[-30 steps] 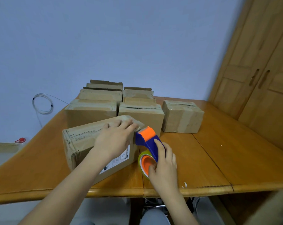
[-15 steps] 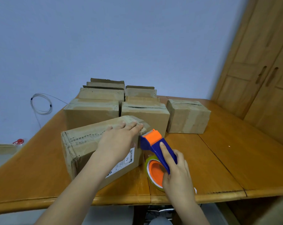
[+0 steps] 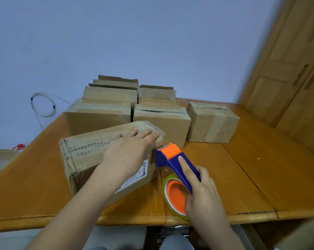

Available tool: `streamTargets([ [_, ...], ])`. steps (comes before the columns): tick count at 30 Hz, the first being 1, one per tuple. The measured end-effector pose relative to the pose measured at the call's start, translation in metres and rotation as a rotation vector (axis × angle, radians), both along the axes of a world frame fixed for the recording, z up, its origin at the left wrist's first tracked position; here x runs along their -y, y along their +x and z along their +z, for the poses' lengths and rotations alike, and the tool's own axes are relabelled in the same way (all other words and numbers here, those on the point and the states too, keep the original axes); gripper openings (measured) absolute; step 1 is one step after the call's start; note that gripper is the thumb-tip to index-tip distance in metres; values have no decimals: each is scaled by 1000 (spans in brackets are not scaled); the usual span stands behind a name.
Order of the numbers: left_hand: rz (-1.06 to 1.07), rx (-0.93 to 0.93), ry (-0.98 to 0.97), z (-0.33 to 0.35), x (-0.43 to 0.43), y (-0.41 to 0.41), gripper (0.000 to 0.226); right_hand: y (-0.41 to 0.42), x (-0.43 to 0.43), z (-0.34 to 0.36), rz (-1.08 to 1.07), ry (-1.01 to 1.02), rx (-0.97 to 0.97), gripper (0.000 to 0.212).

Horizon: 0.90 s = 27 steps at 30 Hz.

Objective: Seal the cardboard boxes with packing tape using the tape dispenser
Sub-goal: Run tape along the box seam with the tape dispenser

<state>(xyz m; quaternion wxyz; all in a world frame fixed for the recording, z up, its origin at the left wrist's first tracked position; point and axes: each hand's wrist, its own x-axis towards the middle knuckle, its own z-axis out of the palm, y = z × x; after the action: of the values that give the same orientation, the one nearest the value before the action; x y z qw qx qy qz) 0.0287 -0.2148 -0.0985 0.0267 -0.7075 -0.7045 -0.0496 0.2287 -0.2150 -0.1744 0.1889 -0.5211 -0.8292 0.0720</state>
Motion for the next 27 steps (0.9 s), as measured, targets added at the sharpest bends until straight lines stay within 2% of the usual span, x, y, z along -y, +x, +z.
streamTargets([
  [4, 0, 16, 0, 0, -1, -2, 69, -1, 4, 6, 11, -25, 68, 95],
  [12, -16, -36, 49, -3, 1, -4, 66, -3, 1, 8, 20, -26, 55, 91],
  [17, -22, -41, 115, -3, -1, -3, 54, 2, -3, 17, 20, -55, 108, 86],
  [22, 95, 91, 205, 4, -13, 15, 46, 3, -4, 24, 15, -23, 173, 87],
  [27, 203, 58, 314, -1, -21, 26, 50, 4, -5, 29, 18, -3, 216, 88],
])
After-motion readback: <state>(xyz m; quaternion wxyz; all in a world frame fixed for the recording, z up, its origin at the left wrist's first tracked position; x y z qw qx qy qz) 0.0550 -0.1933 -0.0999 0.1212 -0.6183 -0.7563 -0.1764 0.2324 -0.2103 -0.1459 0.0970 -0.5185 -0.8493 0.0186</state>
